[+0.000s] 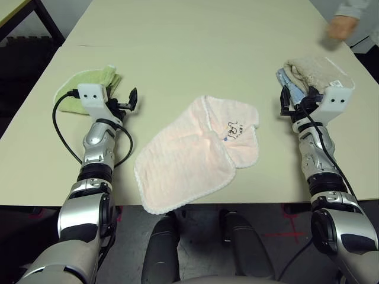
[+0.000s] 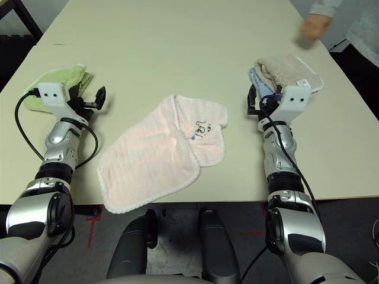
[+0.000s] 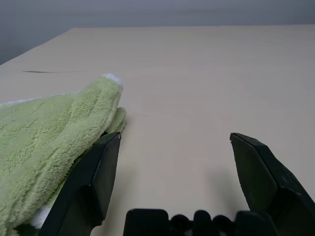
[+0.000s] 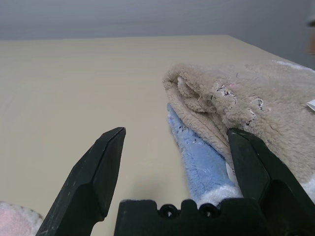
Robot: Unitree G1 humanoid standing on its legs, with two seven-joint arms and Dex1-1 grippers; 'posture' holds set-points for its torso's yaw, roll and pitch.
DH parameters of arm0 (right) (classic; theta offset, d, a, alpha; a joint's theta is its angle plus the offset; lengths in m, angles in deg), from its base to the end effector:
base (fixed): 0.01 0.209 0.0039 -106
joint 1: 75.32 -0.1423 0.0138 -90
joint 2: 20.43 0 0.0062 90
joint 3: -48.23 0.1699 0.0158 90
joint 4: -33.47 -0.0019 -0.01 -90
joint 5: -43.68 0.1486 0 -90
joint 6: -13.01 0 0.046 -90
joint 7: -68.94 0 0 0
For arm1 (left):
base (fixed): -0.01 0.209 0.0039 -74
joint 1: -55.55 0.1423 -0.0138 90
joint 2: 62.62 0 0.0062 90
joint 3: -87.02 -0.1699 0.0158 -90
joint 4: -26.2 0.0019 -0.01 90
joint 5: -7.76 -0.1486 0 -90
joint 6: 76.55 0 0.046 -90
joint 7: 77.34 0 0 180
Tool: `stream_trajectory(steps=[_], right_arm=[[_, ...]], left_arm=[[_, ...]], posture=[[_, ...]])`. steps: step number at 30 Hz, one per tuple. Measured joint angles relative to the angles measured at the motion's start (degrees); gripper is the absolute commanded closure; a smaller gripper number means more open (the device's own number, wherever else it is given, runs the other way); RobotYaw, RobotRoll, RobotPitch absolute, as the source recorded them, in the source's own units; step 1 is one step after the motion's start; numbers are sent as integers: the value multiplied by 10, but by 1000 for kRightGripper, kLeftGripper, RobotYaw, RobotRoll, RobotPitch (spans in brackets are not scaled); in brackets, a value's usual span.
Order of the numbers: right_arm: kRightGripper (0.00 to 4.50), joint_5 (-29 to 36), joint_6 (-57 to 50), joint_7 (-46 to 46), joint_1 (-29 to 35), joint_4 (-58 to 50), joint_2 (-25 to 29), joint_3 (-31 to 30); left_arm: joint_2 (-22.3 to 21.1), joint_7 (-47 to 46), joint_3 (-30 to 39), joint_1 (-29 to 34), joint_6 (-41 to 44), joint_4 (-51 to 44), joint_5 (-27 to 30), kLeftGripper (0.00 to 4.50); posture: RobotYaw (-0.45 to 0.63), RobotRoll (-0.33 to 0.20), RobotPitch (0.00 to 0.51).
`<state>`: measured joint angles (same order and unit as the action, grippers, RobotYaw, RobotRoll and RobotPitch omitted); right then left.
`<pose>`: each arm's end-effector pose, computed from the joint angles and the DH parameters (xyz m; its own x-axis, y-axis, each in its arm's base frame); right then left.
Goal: Fold the towel and set it aside.
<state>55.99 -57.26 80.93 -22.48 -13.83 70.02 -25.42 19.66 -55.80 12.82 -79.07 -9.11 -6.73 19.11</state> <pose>0.3124 -0.2358 0.1157 0.9512 -0.0543 0.3039 0.0425 0.9981 0.0452 0.3216 0.2641 0.1270 0.9659 -0.0605 0.2516 0.0445 0.9966 0.0690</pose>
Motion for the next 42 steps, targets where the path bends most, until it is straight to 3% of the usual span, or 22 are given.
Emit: stream_trajectory(steps=[10, 17, 24, 30, 34, 39, 42], right_arm=[[26, -2, -1, 3, -1, 0, 0, -1], [26, -4, -1, 3, -10, 0, -3, -5], [26, -24, -12, -14, -22, -6, -36, -33], [26, -36, -57, -51, -51, -11, -46, -47], [26, -29, -64, -38, -67, -9, -44, -45], [26, -1, -89, 38, -71, 1, -14, -43], [26, 24, -108, 112, -71, 12, 22, -36]], left_arm=[[0, 0, 0, -4, -4, 17, 0, 0], [-5, 1, 0, -14, -9, 27, 0, 0], [-34, -2, 14, -20, -12, 25, 1, 0], [-74, 8, 17, -49, 53, 0, 4, 0], [-105, 86, 17, -66, 105, 0, 21, 0], [-144, 309, 6, -70, 205, 1, 56, 0], [-165, 437, -20, -70, 224, 2, 55, 0]], posture=[[-116, 0, 229], [-68, 0, 225], [14, 0, 226], [49, 0, 230], [31, 0, 223], [-5, 0, 227], [-20, 0, 235]])
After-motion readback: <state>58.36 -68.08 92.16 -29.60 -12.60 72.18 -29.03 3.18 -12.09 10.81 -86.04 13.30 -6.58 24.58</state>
